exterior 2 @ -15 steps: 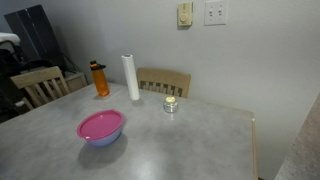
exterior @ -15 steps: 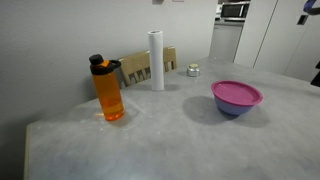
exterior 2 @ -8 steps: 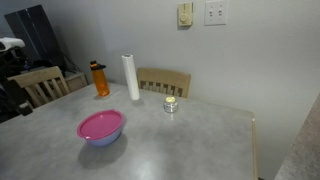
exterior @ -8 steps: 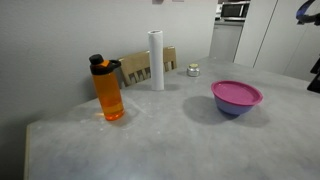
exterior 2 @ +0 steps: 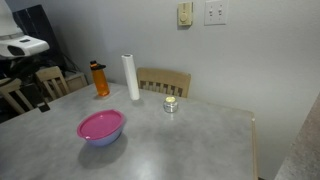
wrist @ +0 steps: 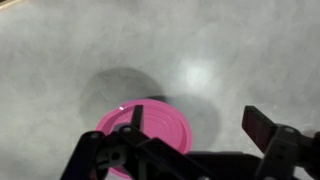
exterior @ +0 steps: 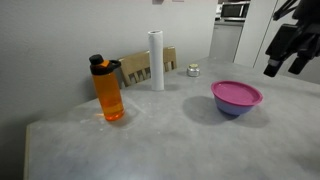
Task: Take the pink plate off the blue bowl
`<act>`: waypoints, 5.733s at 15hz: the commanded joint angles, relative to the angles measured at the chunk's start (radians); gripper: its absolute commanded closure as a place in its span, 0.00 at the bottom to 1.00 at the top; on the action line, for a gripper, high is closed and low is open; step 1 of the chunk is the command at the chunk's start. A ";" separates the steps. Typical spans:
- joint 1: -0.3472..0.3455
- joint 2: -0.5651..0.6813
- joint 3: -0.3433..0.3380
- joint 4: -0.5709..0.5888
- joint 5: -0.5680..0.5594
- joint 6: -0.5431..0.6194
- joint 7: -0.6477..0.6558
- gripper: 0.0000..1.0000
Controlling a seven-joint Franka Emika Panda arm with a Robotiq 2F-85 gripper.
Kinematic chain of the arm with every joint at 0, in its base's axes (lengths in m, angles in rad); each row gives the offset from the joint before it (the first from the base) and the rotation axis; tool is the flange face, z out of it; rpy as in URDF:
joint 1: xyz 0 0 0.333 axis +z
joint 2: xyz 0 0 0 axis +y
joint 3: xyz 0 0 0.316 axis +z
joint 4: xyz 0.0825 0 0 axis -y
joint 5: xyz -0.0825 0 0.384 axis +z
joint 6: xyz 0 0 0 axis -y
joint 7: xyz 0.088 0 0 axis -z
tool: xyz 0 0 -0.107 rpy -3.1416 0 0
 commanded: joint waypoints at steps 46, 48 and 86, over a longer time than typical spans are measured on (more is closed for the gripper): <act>-0.021 0.823 -0.132 0.724 -0.152 -0.042 0.605 0.00; -0.026 0.848 -0.130 0.759 -0.114 -0.081 0.567 0.00; 0.088 0.785 -0.135 0.815 -0.149 -0.194 0.556 0.97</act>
